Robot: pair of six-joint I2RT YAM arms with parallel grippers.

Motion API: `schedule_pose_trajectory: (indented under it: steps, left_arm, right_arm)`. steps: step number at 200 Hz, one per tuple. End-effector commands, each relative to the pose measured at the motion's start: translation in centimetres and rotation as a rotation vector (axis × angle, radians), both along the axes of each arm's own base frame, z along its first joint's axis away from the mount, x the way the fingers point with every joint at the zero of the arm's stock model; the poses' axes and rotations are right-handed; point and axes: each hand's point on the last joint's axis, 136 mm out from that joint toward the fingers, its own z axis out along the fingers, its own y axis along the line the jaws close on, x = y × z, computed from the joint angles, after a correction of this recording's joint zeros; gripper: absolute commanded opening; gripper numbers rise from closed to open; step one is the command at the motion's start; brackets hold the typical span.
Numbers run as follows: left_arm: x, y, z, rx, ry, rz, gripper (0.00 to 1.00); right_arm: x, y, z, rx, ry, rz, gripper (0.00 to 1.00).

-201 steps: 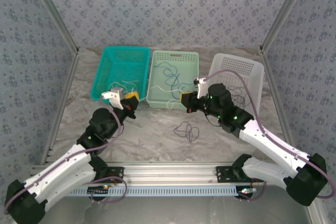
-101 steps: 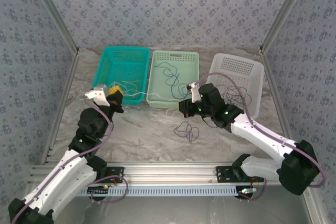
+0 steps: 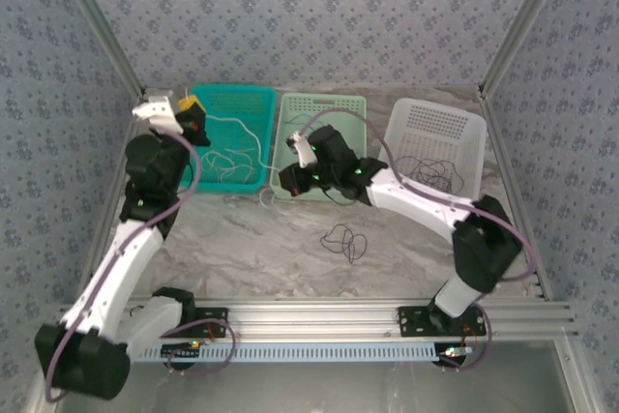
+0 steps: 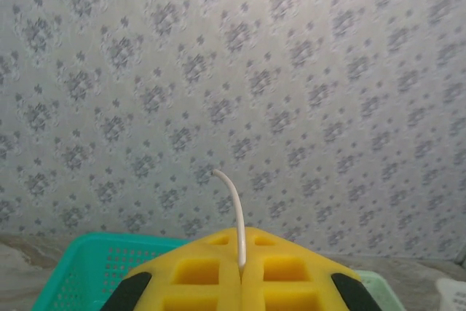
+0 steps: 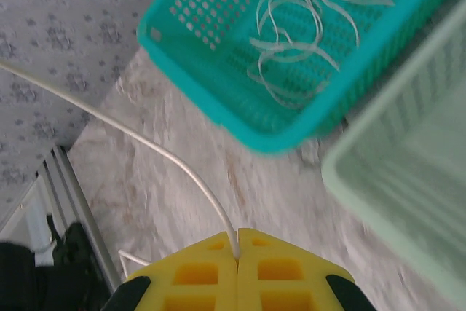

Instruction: Untangle the cables

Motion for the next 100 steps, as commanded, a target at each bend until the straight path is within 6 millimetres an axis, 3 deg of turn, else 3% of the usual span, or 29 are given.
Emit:
schedule_pose_trajectory:
  steps: [1, 19, 44, 72, 100]
  left_arm:
    - [2.5, 0.6, 3.1, 0.008, -0.068, -0.02, 0.0]
    - [5.3, 1.3, 3.1, 0.022, -0.041, -0.014, 0.0]
    - [8.7, 2.4, 1.5, 0.045, 0.021, 0.005, 0.0]
    - [11.8, 3.3, -2.8, 0.06, 0.141, 0.023, 0.0]
    - [14.0, 2.0, -8.3, 0.066, 0.259, -0.052, 0.0]
  right_arm:
    - [2.5, 2.5, 0.7, 0.041, 0.017, 0.017, 0.0]
    - [5.4, 4.5, 1.2, 0.081, 0.022, -0.009, 0.0]
    - [8.1, 7.0, -0.6, 0.057, 0.06, -0.005, 0.0]
    - [11.0, 8.3, -4.2, -0.003, 0.099, -0.079, 0.06]
    - [12.6, 9.4, -5.2, 0.042, 0.106, -0.106, 0.21]
